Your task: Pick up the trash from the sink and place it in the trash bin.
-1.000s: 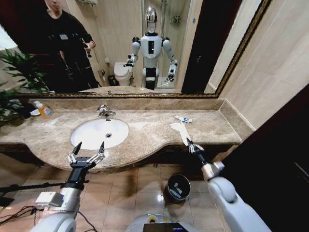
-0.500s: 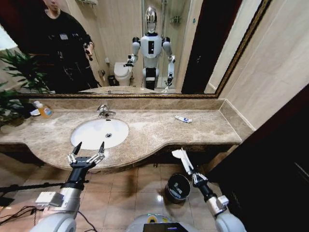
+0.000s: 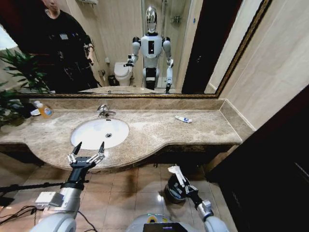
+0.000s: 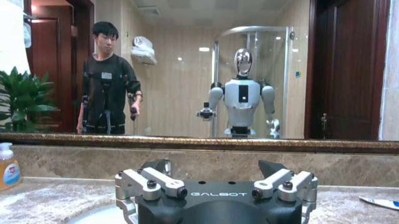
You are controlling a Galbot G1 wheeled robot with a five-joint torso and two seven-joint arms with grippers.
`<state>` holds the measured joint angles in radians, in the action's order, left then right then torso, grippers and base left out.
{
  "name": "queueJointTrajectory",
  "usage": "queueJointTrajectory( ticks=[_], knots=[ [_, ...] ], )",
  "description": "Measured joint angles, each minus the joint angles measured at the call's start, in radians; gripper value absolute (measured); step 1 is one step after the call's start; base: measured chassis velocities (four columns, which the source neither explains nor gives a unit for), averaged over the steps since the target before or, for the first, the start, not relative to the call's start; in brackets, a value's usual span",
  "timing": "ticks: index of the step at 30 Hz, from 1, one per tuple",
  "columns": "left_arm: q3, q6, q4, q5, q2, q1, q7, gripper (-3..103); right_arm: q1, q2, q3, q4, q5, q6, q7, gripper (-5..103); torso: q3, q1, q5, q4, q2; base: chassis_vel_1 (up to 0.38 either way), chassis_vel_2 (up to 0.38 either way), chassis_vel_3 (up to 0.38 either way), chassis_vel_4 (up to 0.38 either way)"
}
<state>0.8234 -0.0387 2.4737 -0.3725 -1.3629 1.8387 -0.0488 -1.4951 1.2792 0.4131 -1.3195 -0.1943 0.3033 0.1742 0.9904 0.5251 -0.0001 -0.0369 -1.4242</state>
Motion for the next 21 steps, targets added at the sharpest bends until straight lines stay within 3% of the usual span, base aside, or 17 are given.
queueJointTrajectory(
  ticks=[6,21],
  knots=[
    [0.0,0.0,0.0,0.0,0.0,0.0,0.0,100,0.058,0.034,0.005,0.118,0.03,-0.006,0.001,0,0.0,0.0,0.0001,0.0,0.0,0.0,0.0,0.0,0.0],
    [0.0,0.0,0.0,0.0,0.0,0.0,0.0,100,0.141,0.007,0.008,0.331,-0.001,0.035,0.001,0,0.0,0.0,0.0002,0.0,0.0,0.0,0.0,0.0,0.0]
  ],
)
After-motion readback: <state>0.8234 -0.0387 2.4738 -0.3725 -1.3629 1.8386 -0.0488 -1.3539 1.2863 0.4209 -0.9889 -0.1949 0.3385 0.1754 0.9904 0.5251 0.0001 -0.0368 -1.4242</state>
